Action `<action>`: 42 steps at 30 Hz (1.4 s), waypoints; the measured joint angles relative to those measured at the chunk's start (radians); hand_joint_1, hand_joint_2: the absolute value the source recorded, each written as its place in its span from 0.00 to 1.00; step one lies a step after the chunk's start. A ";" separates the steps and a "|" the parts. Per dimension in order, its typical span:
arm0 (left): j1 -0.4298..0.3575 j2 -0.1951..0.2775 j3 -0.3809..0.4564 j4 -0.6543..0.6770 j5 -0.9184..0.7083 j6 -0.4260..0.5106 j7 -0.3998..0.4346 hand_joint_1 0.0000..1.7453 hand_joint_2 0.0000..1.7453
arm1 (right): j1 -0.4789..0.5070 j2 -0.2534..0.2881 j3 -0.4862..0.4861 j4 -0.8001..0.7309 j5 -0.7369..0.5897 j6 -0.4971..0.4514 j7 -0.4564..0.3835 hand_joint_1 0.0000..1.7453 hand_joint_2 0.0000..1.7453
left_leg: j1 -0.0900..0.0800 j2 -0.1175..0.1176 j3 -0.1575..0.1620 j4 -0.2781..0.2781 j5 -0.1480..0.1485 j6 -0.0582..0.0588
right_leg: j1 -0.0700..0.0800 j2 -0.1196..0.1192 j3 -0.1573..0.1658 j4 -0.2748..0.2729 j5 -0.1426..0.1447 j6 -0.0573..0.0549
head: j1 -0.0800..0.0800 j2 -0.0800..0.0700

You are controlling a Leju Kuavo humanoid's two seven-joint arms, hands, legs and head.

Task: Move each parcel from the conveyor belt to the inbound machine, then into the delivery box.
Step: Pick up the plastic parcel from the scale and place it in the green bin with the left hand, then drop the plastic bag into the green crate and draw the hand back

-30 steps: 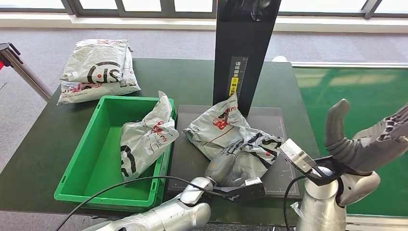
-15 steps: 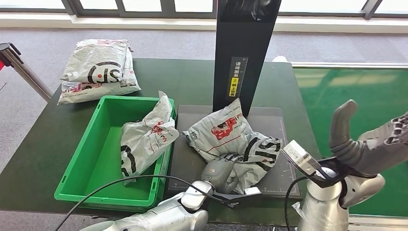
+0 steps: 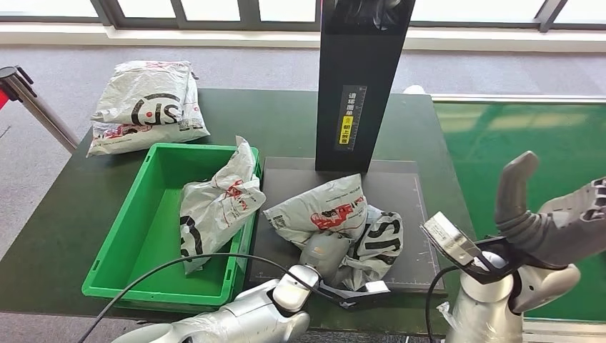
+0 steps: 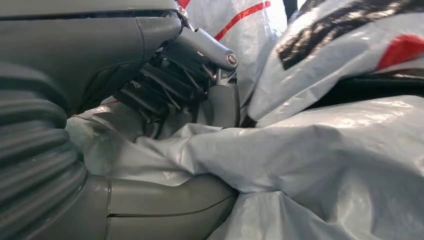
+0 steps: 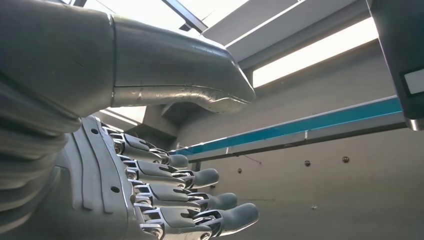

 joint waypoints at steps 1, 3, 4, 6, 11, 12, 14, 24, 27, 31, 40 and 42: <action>0.000 0.000 -0.001 0.002 -0.010 0.019 0.010 1.00 1.00 | 0.000 0.000 0.000 -0.002 0.001 0.000 0.000 0.00 1.00 | 0.000 0.000 0.000 0.000 0.000 0.000 | 0.000 0.000 0.000 0.000 0.000 0.000 | 0.000 0.000; 0.003 0.000 -0.004 0.005 -0.071 0.096 0.060 1.00 1.00 | 0.001 0.000 0.000 -0.005 0.005 0.000 0.000 0.00 1.00 | 0.000 0.001 0.000 0.000 0.000 0.000 | 0.000 0.000 0.000 0.000 0.000 0.000 | 0.000 0.000; 0.004 0.000 -0.004 0.004 -0.125 0.142 0.097 1.00 1.00 | 0.002 0.000 0.000 -0.008 0.007 0.000 0.000 0.00 1.00 | 0.000 0.001 0.000 0.000 0.000 0.000 | 0.000 0.000 -0.001 0.000 0.000 0.000 | 0.000 0.000; 0.008 0.001 0.007 -0.002 -0.264 0.205 0.153 1.00 1.00 | 0.005 0.000 0.000 -0.013 0.010 0.000 0.000 0.00 1.00 | 0.000 0.001 -0.001 0.000 0.000 0.000 | 0.000 0.000 -0.001 0.000 0.001 0.000 | 0.000 0.000; 0.064 0.009 0.265 -0.118 -0.811 0.228 0.070 1.00 1.00 | 0.008 0.000 0.000 -0.024 0.016 0.000 0.000 0.00 1.00 | 0.000 0.002 -0.002 0.000 0.000 0.000 | 0.000 0.001 -0.003 0.000 0.001 0.000 | 0.000 0.000; 0.077 0.011 0.339 -0.156 -0.882 0.230 0.050 1.00 1.00 | 0.009 0.000 0.000 -0.027 0.017 0.000 0.000 0.00 1.00 | 0.000 0.003 -0.002 0.000 0.000 0.000 | 0.000 0.002 -0.004 0.000 0.001 0.000 | 0.000 0.000; 0.095 0.014 0.465 -0.228 -0.947 0.230 0.026 1.00 1.00 | 0.011 0.000 -0.001 -0.032 0.018 0.000 0.000 0.00 1.00 | 0.000 0.005 -0.003 0.000 0.000 0.000 | -0.001 0.004 -0.005 0.000 0.001 0.000 | 0.000 0.000; 0.126 0.041 0.651 -0.552 -0.965 0.230 0.028 1.00 1.00 | 0.015 0.000 -0.012 -0.045 0.021 0.000 0.000 0.00 1.00 | 0.000 0.004 -0.004 0.000 0.000 0.000 | 0.000 0.003 -0.006 0.000 0.001 0.000 | 0.000 0.000; 0.127 0.049 0.654 -0.599 -0.965 0.230 0.030 1.00 1.00 | 0.015 0.000 -0.012 -0.047 0.021 0.000 0.000 0.00 1.00 | 0.000 0.004 -0.004 0.000 0.000 0.000 | 0.000 0.003 -0.006 0.000 0.001 0.000 | 0.000 0.000; 0.131 0.064 0.654 -0.670 -0.965 0.230 0.047 1.00 1.00 | 0.015 0.000 -0.013 -0.048 0.026 0.000 0.000 0.00 1.00 | 0.000 0.004 -0.005 0.000 0.000 0.000 | 0.000 0.003 -0.006 0.000 0.001 0.000 | 0.000 0.000; 0.168 0.095 0.724 -0.895 -0.965 0.230 -0.029 1.00 1.00 | 0.015 0.000 -0.021 -0.047 0.051 0.000 0.000 0.00 1.00 | 0.000 0.004 -0.005 0.000 0.000 0.000 | 0.000 0.003 -0.006 0.001 0.001 0.000 | 0.000 0.000; 0.187 0.095 0.769 -0.961 -0.965 0.230 -0.065 1.00 1.00 | 0.015 0.000 -0.026 -0.046 0.051 0.000 0.000 0.00 1.00 | 0.000 0.004 -0.005 0.000 0.000 0.000 | 0.000 0.003 -0.006 0.001 0.001 0.000 | 0.000 0.000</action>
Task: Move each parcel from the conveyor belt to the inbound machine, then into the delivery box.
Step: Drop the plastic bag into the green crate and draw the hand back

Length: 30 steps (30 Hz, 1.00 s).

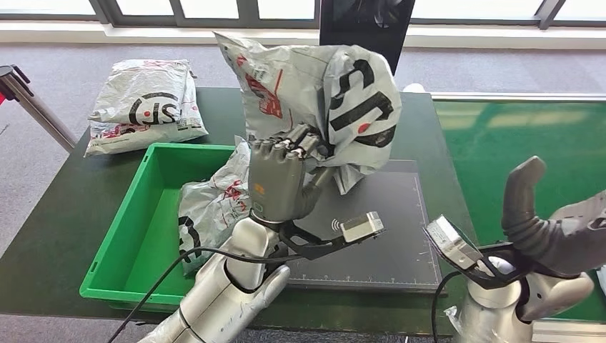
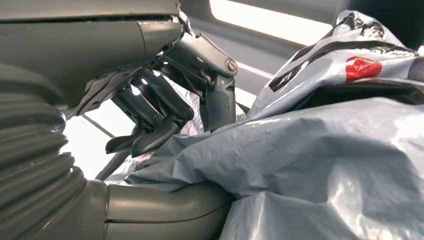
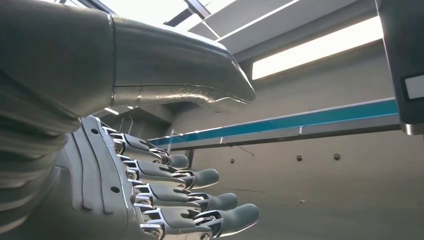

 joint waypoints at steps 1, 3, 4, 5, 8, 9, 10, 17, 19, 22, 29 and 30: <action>0.007 0.000 0.019 -0.026 0.000 0.000 -0.009 1.00 1.00 | 0.000 0.000 -0.002 0.000 0.000 0.000 0.000 0.00 1.00 | 0.000 0.000 0.000 0.000 0.000 0.000 | 0.000 0.000 0.000 0.000 0.000 0.000 | 0.000 0.000; 0.019 0.000 0.048 -0.066 0.001 0.000 -0.023 1.00 1.00 | 0.000 0.000 -0.004 0.001 0.000 0.000 0.000 0.00 1.00 | 0.000 0.000 0.000 0.000 0.000 0.000 | 0.000 0.000 0.000 0.000 0.000 0.000 | 0.000 0.000; 0.032 -0.003 0.066 -0.091 0.009 0.000 -0.052 1.00 1.00 | 0.001 0.000 -0.004 0.001 -0.001 0.000 0.000 0.00 1.00 | 0.000 0.000 0.000 0.000 0.000 0.000 | 0.000 0.000 0.000 0.000 0.000 0.000 | 0.000 0.000; 0.052 -0.010 0.092 -0.122 0.030 0.000 -0.110 1.00 1.00 | 0.001 0.000 -0.005 0.001 -0.001 0.000 0.000 0.00 1.00 | 0.000 0.000 -0.001 0.000 0.000 0.000 | 0.000 0.000 0.000 0.000 0.000 0.000 | 0.000 0.000; 0.119 -0.040 0.248 -0.220 0.179 0.000 -0.436 1.00 1.00 | 0.002 0.000 -0.009 0.001 -0.005 0.000 0.000 0.00 1.00 | 0.000 0.001 0.000 0.000 0.000 0.000 | 0.000 0.001 -0.001 0.000 0.000 0.000 | 0.000 0.000; 0.133 -0.045 0.312 -0.241 0.227 0.000 -0.526 1.00 1.00 | 0.002 0.000 -0.009 0.000 -0.008 0.000 0.000 0.00 1.00 | 0.000 0.002 0.000 0.000 0.000 0.000 | 0.000 0.001 -0.002 0.000 0.000 0.000 | 0.000 0.000; 0.144 -0.046 0.367 -0.257 0.259 0.000 -0.576 1.00 1.00 | 0.002 0.000 -0.010 0.000 -0.009 0.000 0.000 0.00 1.00 | 0.000 0.002 0.000 0.000 0.000 0.000 | 0.000 0.001 -0.002 0.000 0.000 -0.001 | 0.000 0.000; 0.183 -0.046 0.555 -0.300 0.298 0.000 -0.585 1.00 1.00 | 0.004 -0.001 -0.015 -0.001 -0.016 0.000 0.000 0.00 1.00 | 0.001 0.001 0.000 0.000 0.000 -0.001 | 0.001 0.001 -0.002 0.001 -0.001 -0.001 | 0.000 0.000; 0.186 -0.046 0.573 -0.296 0.274 0.000 -0.554 1.00 1.00 | 0.005 -0.001 -0.020 -0.001 -0.018 0.000 0.000 0.00 1.00 | 0.001 0.001 -0.001 0.000 0.000 -0.001 | 0.001 0.000 -0.002 0.001 -0.001 -0.001 | 0.000 0.000; 0.186 -0.045 0.581 -0.272 0.214 0.000 -0.475 1.00 1.00 | 0.007 -0.001 -0.026 -0.003 -0.022 0.000 0.000 0.00 1.00 | 0.001 0.001 -0.001 0.000 0.000 -0.001 | 0.001 0.000 -0.002 0.000 -0.001 -0.001 | 0.000 0.000; 0.181 -0.045 0.582 -0.201 0.168 0.000 -0.407 1.00 1.00 | 0.010 -0.001 -0.039 -0.006 -0.030 0.000 0.000 0.00 1.00 | 0.001 0.001 -0.001 0.000 0.000 -0.001 | 0.001 0.000 -0.002 0.000 -0.001 -0.001 | 0.000 0.000; 0.180 -0.045 0.582 -0.194 0.165 0.000 -0.403 1.00 1.00 | 0.011 -0.001 -0.040 -0.006 -0.031 0.000 0.000 0.00 1.00 | 0.001 0.001 -0.001 0.000 0.000 -0.001 | 0.001 0.000 -0.002 0.000 -0.001 -0.001 | 0.000 0.000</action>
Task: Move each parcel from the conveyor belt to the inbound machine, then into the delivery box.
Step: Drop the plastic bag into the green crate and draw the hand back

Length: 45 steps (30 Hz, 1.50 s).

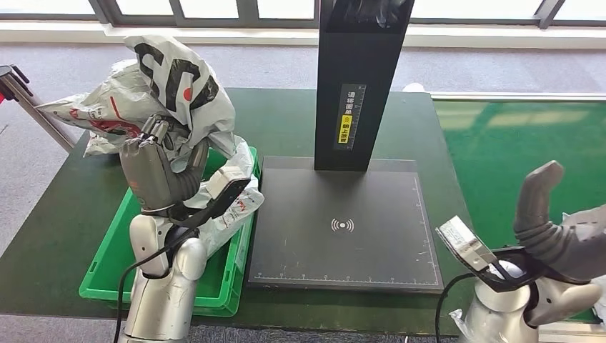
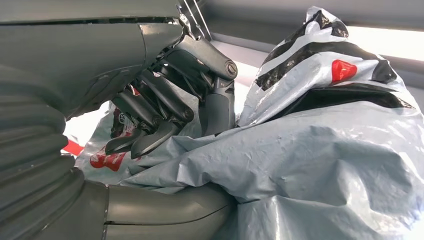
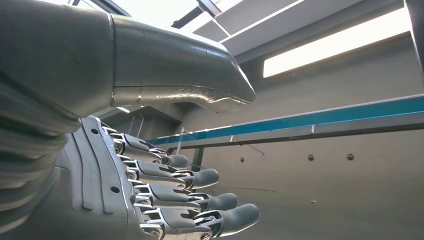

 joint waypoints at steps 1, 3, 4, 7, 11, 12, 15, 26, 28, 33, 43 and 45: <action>0.000 0.000 0.000 0.006 -0.003 0.000 0.005 1.00 1.00 | 0.000 0.000 -0.001 0.000 0.000 0.000 0.000 0.00 1.00 | 0.000 0.000 0.000 0.000 0.000 0.000 | 0.000 0.000 0.000 0.000 0.000 0.000 | 0.000 0.000; 0.000 0.000 0.001 0.015 -0.009 0.000 0.017 0.97 1.00 | 0.001 0.000 -0.001 0.000 0.000 0.000 0.000 0.00 1.00 | 0.000 0.000 0.000 0.000 0.000 0.000 | 0.000 0.000 0.000 0.000 0.000 0.000 | 0.000 0.000; 0.000 0.000 0.001 0.021 -0.014 0.000 0.025 0.95 1.00 | 0.001 0.000 -0.002 0.000 0.000 0.000 0.000 0.00 1.00 | 0.000 0.000 0.000 0.000 0.000 0.000 | 0.000 0.000 0.000 0.000 0.000 0.000 | 0.000 0.000; -0.001 0.000 0.004 0.043 -0.035 0.000 0.054 0.94 1.00 | 0.001 0.000 -0.002 0.000 0.002 0.000 0.000 0.00 1.00 | 0.000 0.000 0.000 0.000 0.000 0.000 | 0.000 0.000 0.000 0.000 0.000 0.000 | 0.000 0.000; -0.002 0.000 0.007 0.066 -0.043 0.000 0.066 0.94 1.00 | 0.001 0.000 -0.003 0.000 0.002 0.000 0.000 0.00 1.00 | 0.000 0.000 0.000 0.000 0.000 0.000 | 0.000 0.000 0.000 0.000 0.000 0.000 | 0.000 0.000; -0.002 0.000 0.008 0.071 -0.043 0.000 0.066 0.94 1.00 | 0.001 0.000 -0.003 0.000 0.002 0.000 0.000 0.00 1.00 | 0.000 0.000 0.000 0.000 0.000 0.000 | 0.000 0.000 0.000 0.000 0.000 0.000 | 0.000 0.000; -0.002 0.000 0.010 0.081 -0.044 0.000 0.067 0.24 1.00 | 0.001 0.000 -0.003 0.000 0.003 0.000 0.000 0.00 1.00 | 0.000 0.000 0.000 0.000 0.000 0.000 | 0.000 0.000 0.000 0.000 0.000 0.000 | 0.000 0.000; 0.002 0.000 0.031 0.102 0.028 0.000 0.075 0.00 0.00 | 0.001 0.000 -0.003 0.001 -0.001 0.000 0.000 0.00 1.00 | 0.000 0.000 0.000 0.000 0.000 0.000 | 0.000 0.000 0.000 0.000 0.000 0.000 | 0.000 0.000; 0.005 0.000 0.044 0.101 0.063 0.000 0.054 0.00 0.00 | 0.001 0.000 -0.003 0.001 -0.001 0.000 0.000 0.00 1.00 | 0.000 0.000 0.000 0.000 0.000 0.000 | 0.000 0.000 0.000 0.000 0.000 0.000 | 0.000 0.000; 0.013 0.000 0.078 0.094 0.123 0.000 0.015 0.00 0.00 | 0.001 0.000 -0.003 0.003 -0.001 0.000 0.000 0.00 1.00 | 0.000 0.000 -0.001 0.000 0.000 0.000 | 0.000 0.000 0.000 0.000 0.000 0.000 | 0.000 0.000; 0.020 0.000 0.107 0.066 0.214 0.000 -0.037 0.00 0.00 | 0.001 0.000 -0.003 0.010 -0.001 0.000 0.000 0.00 1.00 | 0.000 0.000 -0.001 0.000 0.000 0.000 | 0.000 0.000 0.000 0.000 0.000 0.000 | 0.000 0.000; 0.023 0.000 0.118 0.052 0.256 0.000 -0.072 0.00 0.00 | 0.001 0.000 -0.003 0.013 -0.001 0.000 0.000 0.00 1.00 | 0.000 0.000 -0.001 0.000 0.000 0.000 | 0.000 0.000 0.000 0.000 0.000 0.000 | 0.000 0.000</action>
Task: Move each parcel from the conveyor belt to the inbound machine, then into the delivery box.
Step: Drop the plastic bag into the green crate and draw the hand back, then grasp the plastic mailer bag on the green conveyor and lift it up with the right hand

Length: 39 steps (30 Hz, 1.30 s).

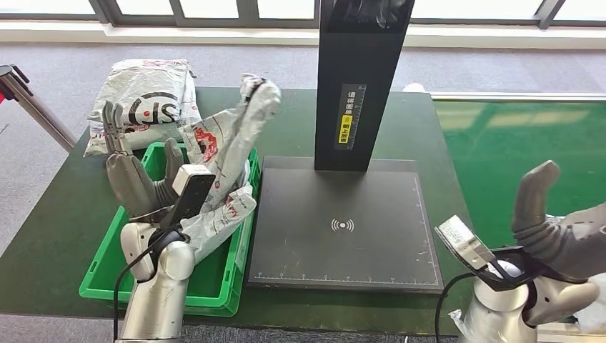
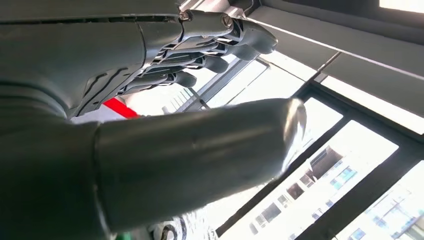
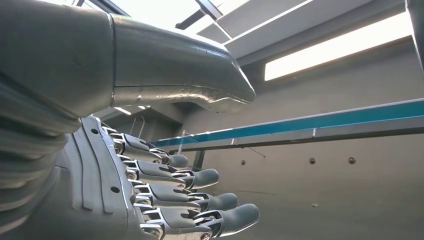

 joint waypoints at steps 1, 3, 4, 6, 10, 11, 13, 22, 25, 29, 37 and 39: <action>0.002 0.000 0.006 -0.008 0.027 0.000 -0.025 0.00 0.00 | 0.000 0.000 0.000 0.002 0.000 0.000 0.000 0.00 1.00 | 0.000 0.000 0.000 0.000 0.000 0.000 | 0.000 0.000 0.000 0.000 0.000 0.000 | 0.000 0.000; 0.006 0.000 0.018 -0.026 0.097 0.000 -0.089 0.00 0.00 | 0.000 -0.001 -0.001 0.006 0.001 0.000 0.000 0.00 1.00 | 0.000 0.000 0.000 0.000 0.000 0.000 | 0.000 0.000 0.000 0.000 0.000 0.000 | 0.000 0.000; 0.008 0.000 0.025 -0.035 0.142 0.000 -0.128 0.00 0.00 | 0.000 -0.001 -0.003 0.009 0.002 0.000 0.000 0.00 1.00 | 0.000 0.000 0.000 0.000 0.000 0.000 | 0.000 0.000 0.000 0.000 0.000 0.000 | 0.000 0.000; 0.012 0.001 0.040 -0.053 0.217 0.000 -0.194 0.00 0.00 | 0.000 -0.001 -0.009 0.015 0.002 0.000 0.000 0.00 1.00 | 0.000 0.000 0.000 0.000 0.000 0.000 | 0.000 0.000 0.000 0.000 0.000 0.000 | 0.000 0.000; 0.018 0.002 0.060 -0.074 0.260 0.000 -0.230 0.00 0.00 | 0.001 -0.001 -0.015 0.025 0.002 0.000 0.000 0.00 1.00 | 0.000 -0.001 0.000 0.000 0.000 0.000 | 0.000 -0.001 0.000 0.000 0.000 0.000 | 0.000 0.000; 0.019 0.002 0.062 -0.077 0.262 0.000 -0.232 0.00 0.00 | 0.001 -0.001 -0.015 0.027 0.002 0.000 0.000 0.00 1.00 | 0.000 -0.001 0.000 0.000 0.000 0.000 | 0.000 -0.001 0.000 0.000 0.000 0.000 | 0.000 0.000; 0.020 0.002 0.069 -0.083 0.280 0.000 -0.247 0.00 0.00 | 0.001 -0.001 -0.016 0.031 0.002 0.000 0.000 0.00 1.00 | 0.000 -0.001 0.000 0.000 0.000 0.000 | 0.000 -0.001 0.000 0.000 0.000 0.000 | 0.000 0.000; 0.026 0.003 0.086 -0.090 0.567 0.000 -0.409 0.00 1.00 | 0.002 -0.001 -0.038 0.050 0.003 0.000 0.000 0.00 1.00 | 0.000 -0.001 0.000 0.000 0.000 0.000 | 0.000 -0.001 0.000 0.000 0.000 0.000 | 0.000 0.000; 0.026 0.002 0.082 -0.090 0.577 0.000 -0.410 0.00 1.00 | 0.002 -0.001 -0.040 0.051 0.003 0.000 0.000 0.00 1.00 | 0.000 -0.001 0.000 0.000 0.000 0.000 | 0.000 -0.001 0.000 0.000 0.000 0.000 | 0.000 0.000; 0.004 0.000 -0.089 -0.053 0.898 -0.244 -0.415 0.00 1.00 | 0.002 -0.001 -0.092 0.071 0.034 0.000 0.000 0.00 1.00 | 0.000 -0.004 -0.001 0.000 0.000 0.000 | 0.000 -0.004 0.001 -0.001 0.000 0.000 | 0.000 0.000; -0.013 0.000 -0.282 0.051 1.135 -0.863 -0.415 0.00 1.00 | -0.053 0.002 -0.343 0.222 0.244 0.000 0.006 0.00 1.00 | -0.001 -0.004 -0.002 0.001 0.000 0.001 | -0.001 -0.003 0.000 -0.001 0.001 0.001 | 0.000 0.000; -0.015 0.000 -0.299 0.067 1.152 -0.905 -0.414 0.00 1.00 | -0.077 0.002 -0.391 0.262 0.319 0.000 0.043 0.00 1.00 | 0.000 -0.004 -0.002 0.001 0.000 0.000 | 0.000 -0.003 -0.001 -0.001 0.001 0.001 | 0.000 0.000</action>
